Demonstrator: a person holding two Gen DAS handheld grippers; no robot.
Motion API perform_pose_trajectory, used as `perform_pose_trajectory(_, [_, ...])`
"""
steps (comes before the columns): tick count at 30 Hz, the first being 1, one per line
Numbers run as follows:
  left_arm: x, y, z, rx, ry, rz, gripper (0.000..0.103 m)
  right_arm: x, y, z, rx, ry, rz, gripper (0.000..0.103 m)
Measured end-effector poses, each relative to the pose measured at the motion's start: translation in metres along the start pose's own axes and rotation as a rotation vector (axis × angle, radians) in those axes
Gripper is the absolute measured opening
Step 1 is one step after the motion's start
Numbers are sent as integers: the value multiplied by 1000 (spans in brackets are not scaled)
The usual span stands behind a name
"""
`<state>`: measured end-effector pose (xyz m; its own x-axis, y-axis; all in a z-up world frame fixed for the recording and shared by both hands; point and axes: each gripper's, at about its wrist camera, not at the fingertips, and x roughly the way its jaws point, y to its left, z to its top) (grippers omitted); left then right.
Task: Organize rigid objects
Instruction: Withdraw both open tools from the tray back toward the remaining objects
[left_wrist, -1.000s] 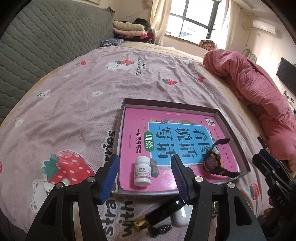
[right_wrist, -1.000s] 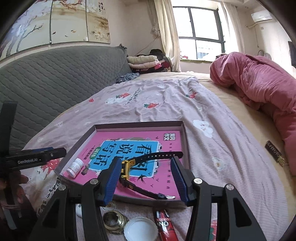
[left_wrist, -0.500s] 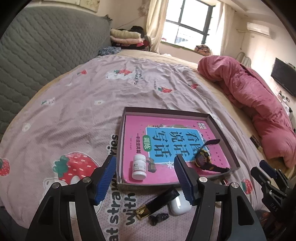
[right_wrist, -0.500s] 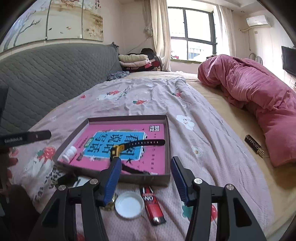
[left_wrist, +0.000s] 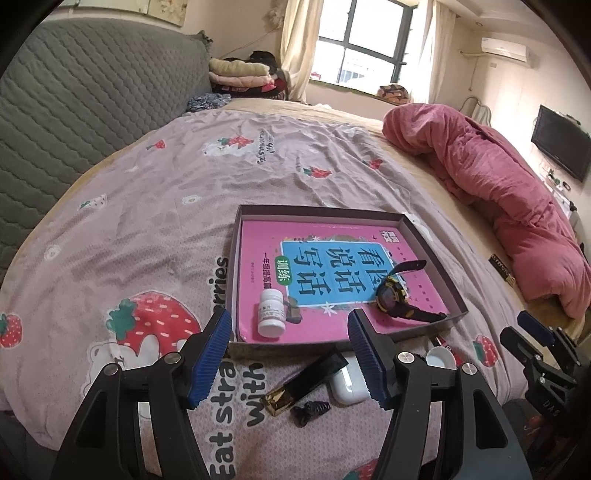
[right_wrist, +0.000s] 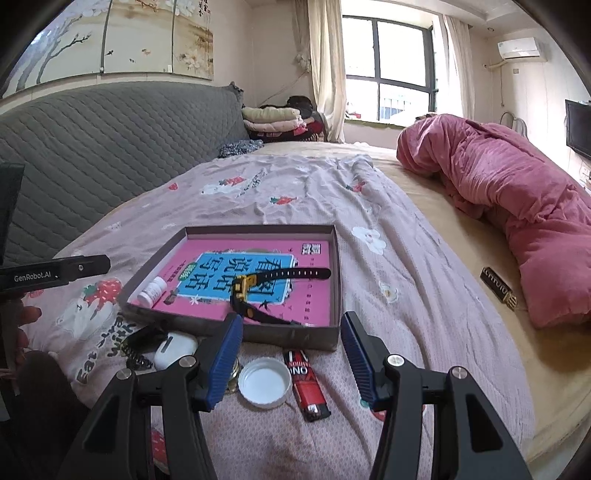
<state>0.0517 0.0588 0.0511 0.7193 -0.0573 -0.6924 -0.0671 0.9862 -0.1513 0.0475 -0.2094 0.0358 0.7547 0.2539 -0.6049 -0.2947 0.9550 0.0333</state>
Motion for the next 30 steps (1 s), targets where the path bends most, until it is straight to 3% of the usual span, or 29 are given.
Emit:
perform_pose_trajectory(14, [-10, -1, -22, 19, 33, -2, 67, -9, 20, -12, -55, 46, 37, 55])
perform_pose_trajectory(26, [-23, 13, -27, 20, 36, 43, 67, -14, 32, -13, -85, 49, 53, 55])
perform_pose_trajectory(30, [-24, 10, -34, 21, 53, 13, 67, -15, 32, -15, -88, 59, 58, 55])
